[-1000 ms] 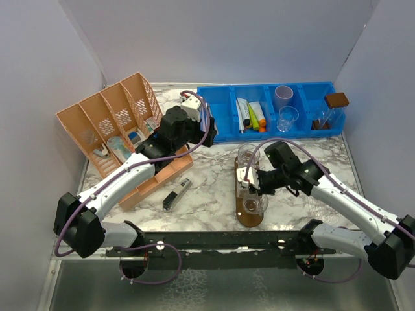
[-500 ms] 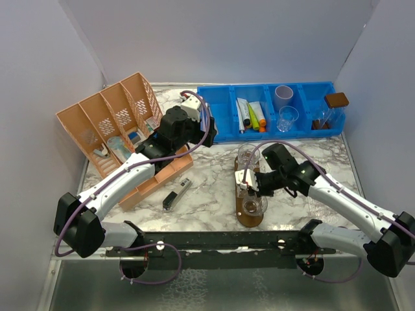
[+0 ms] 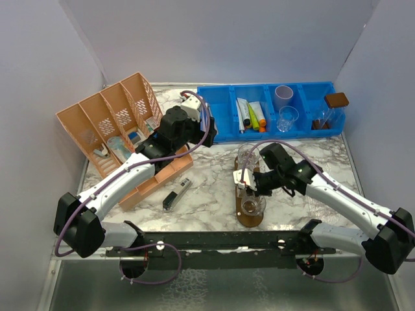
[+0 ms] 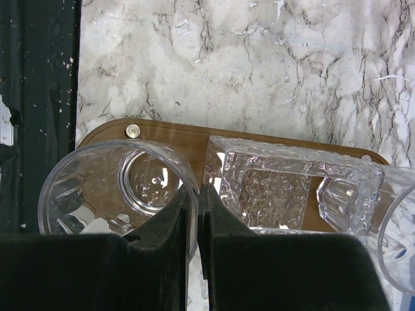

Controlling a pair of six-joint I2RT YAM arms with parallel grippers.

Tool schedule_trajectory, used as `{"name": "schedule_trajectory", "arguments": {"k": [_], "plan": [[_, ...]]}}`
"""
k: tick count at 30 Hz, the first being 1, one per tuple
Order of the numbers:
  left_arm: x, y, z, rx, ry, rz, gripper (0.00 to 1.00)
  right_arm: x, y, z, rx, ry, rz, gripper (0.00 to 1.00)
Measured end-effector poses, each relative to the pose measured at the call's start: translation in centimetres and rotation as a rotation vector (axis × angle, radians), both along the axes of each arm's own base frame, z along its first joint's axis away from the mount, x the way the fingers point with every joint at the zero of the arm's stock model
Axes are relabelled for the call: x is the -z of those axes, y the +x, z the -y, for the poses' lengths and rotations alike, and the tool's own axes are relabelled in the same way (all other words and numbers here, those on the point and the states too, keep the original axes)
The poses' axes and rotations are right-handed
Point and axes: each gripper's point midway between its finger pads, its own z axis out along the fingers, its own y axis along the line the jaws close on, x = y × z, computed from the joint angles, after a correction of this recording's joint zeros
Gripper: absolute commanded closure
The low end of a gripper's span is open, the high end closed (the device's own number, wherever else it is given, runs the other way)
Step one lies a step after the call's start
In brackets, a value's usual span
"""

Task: Prepare toiletry sets of a toothbrush and toothpaste on the tray
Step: Place the cup on the tray.

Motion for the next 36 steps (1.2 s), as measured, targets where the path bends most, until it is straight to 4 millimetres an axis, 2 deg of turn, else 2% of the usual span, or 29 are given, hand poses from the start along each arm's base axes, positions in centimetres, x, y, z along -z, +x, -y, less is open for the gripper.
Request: {"name": "schedule_trajectory", "arguments": {"k": [7,19,26,31,34,36], "plan": [[0.0,0.0,0.0,0.0,0.0,0.0,0.03,-0.2,0.0,0.0,-0.001,0.005,0.003,0.78],[0.0,0.0,0.0,0.0,0.0,0.0,0.03,-1.5,-0.1,0.0,-0.003,0.039,0.042,0.71],[0.0,0.0,0.0,0.001,0.0,0.0,0.03,-4.4,0.0,0.2,0.027,0.096,0.11,0.71],[0.0,0.0,0.0,0.001,0.0,0.0,0.03,-6.7,0.7,1.5,0.175,0.136,0.173,0.66],[0.0,0.0,0.0,0.001,-0.001,0.0,0.03,-7.6,2.1,2.7,0.33,0.138,0.207,0.66],[0.0,0.0,0.0,0.001,0.0,0.0,0.03,-7.7,3.0,3.6,0.422,0.124,0.218,0.62]]}}
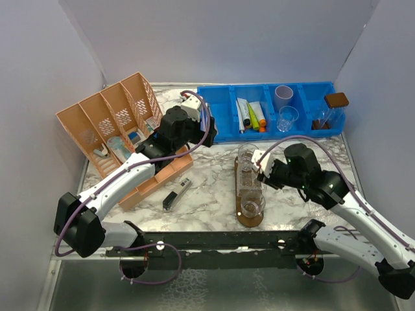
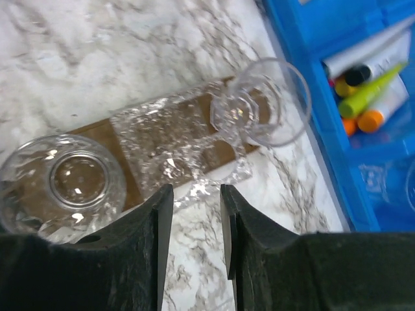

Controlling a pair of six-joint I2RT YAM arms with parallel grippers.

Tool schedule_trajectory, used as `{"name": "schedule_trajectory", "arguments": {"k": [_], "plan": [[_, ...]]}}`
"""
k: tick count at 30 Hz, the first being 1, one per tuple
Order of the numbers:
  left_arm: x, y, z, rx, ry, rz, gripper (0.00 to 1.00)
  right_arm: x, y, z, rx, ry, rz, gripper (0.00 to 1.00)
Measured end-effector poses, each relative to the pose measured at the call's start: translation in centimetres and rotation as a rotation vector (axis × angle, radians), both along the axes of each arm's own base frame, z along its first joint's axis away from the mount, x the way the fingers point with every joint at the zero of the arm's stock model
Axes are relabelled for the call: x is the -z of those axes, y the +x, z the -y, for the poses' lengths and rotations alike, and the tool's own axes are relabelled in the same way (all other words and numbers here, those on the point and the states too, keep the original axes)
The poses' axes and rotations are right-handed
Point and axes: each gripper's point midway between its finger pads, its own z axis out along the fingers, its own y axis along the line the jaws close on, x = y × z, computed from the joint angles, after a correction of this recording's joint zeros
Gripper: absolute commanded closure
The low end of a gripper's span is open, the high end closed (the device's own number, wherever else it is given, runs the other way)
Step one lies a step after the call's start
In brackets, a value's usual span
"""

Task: Prepare toiletry sets of a toothbrush and toothpaste on the tray
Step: Place the cup on the tray, then pick up the toothpaste from the storage box.

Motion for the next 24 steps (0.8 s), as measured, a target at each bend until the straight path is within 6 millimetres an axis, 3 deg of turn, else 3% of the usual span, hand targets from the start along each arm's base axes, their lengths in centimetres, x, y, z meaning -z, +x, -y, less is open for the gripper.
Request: {"name": "schedule_trajectory", "arguments": {"k": [10,14,20,24], "plan": [[0.8,0.2,0.2,-0.001,0.012,-0.016,0.04,-3.1,5.3,3.8,0.547,0.037,0.02,0.22],[1.2,0.3,0.2,-0.001,0.02,-0.026,0.04,-3.5,6.7,3.9,0.711,0.078,-0.027,0.2],[1.5,0.3,0.2,-0.001,0.025,-0.034,0.04,-1.5,8.9,1.8,0.836,0.094,-0.132,0.19],[1.5,0.2,0.2,-0.001,0.028,-0.037,0.03,-0.5,12.3,0.0,0.913,0.093,-0.176,0.31]]}}
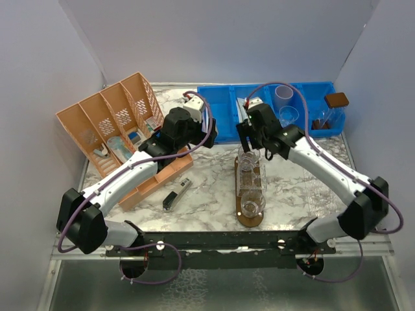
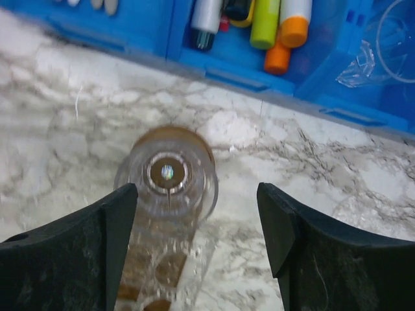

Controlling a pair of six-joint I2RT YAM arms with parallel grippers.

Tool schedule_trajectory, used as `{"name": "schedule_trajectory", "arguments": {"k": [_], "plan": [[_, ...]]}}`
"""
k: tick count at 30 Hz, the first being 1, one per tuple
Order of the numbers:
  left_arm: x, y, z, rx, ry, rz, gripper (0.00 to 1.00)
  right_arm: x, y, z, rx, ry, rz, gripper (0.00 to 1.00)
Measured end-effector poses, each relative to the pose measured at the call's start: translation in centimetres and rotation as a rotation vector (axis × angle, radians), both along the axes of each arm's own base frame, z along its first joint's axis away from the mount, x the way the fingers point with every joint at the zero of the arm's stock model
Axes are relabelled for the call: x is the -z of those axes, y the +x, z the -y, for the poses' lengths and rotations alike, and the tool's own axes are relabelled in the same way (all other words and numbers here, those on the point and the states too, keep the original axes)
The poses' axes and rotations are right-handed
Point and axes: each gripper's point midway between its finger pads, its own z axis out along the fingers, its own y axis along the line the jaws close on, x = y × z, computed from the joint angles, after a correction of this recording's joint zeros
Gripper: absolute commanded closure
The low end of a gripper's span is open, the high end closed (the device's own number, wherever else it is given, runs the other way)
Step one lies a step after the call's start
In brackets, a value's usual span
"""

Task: Prepare toiletry sets of a toothbrush and toothpaste on the tray
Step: Pick up the toothpaste from the storage box.

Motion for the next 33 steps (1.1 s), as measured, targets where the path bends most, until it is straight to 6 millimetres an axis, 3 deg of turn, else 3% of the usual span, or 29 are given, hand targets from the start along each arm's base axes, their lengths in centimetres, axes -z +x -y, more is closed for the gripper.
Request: {"name": "schedule_trajectory", "arguments": {"k": [3,10,13,18,22,28,33], "plan": [[-0.1,0.0,0.0,0.0,-0.001,0.002,0.03,0.7,3.8,0.1,0.08,0.029,-0.019,0.4],[-0.6,0.1,0.1,0.001,-0.007,0.008,0.03,2.5,12.0,2.8,0.233,0.096,-0.019,0.44],[-0.5,0.1,0.1,0.001,-0.006,0.007,0.03,3.2,16.3,1.7,0.245,0.104,-0.013,0.44],[-0.5,0.1,0.0,0.0,-0.005,0.004,0.03,4.4,21.5,0.4,0.255,0.103,-0.001,0.45],[-0.5,0.0,0.1,0.001,-0.005,0.004,0.03,4.9,24.1,-0.1,0.258,0.102,0.01,0.48],[-0.5,0.0,0.1,0.001,-0.005,0.004,0.03,5.4,26.2,0.1,0.262,0.093,0.033,0.51],[-0.5,0.0,0.1,0.001,-0.005,0.004,0.03,7.4,28.1,-0.2,0.256,0.067,0.037,0.52]]}}
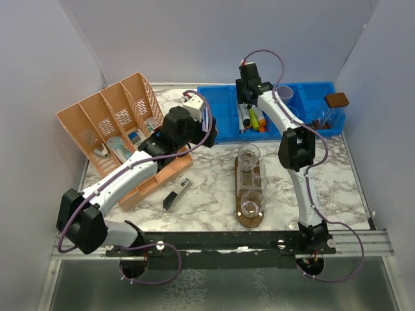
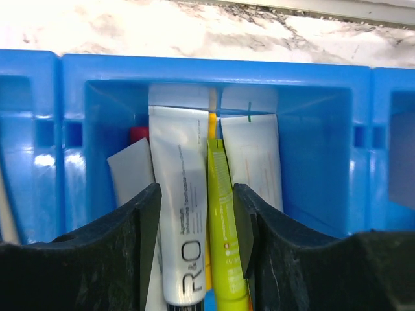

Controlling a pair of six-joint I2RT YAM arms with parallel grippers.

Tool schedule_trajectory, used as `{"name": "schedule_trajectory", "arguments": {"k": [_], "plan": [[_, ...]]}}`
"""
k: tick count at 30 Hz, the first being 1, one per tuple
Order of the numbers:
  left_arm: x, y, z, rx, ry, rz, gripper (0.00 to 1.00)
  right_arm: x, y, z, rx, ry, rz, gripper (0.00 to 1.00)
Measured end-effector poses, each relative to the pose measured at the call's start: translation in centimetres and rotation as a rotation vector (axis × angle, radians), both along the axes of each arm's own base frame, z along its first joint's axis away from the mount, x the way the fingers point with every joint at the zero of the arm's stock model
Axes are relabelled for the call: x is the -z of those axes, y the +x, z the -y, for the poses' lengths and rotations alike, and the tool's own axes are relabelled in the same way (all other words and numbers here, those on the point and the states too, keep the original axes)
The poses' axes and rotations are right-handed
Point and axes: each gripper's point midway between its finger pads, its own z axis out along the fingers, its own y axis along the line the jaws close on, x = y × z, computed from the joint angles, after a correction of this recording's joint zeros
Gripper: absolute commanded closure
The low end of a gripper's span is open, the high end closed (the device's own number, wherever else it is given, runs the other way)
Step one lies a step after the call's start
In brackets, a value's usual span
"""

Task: Prepare toiletry sets of a toothbrush and toothpaste on the tray
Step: Pick up the toothpaste from the storage box.

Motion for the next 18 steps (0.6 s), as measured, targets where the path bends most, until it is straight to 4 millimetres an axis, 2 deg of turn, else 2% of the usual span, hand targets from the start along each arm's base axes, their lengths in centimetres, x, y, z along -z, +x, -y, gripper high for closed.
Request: {"name": "schedule_trajectory", "arguments": {"k": [7,13,18], "plan": [[0.0,0.0,0.0,0.0,0.0,0.0,0.03,4.0,0.8,0.6,0.004,-0.054,-0.041,0.58],[0.0,0.0,0.0,0.0,0.0,0.0,0.03,3.9,1.7,0.8,0.008,-0.085,-0.012,0.63],[0.0,0.0,0.0,0.0,0.0,0.0,0.03,4.7,2.1,1.3,0.018,-0.114,-0.007,0.66]]}}
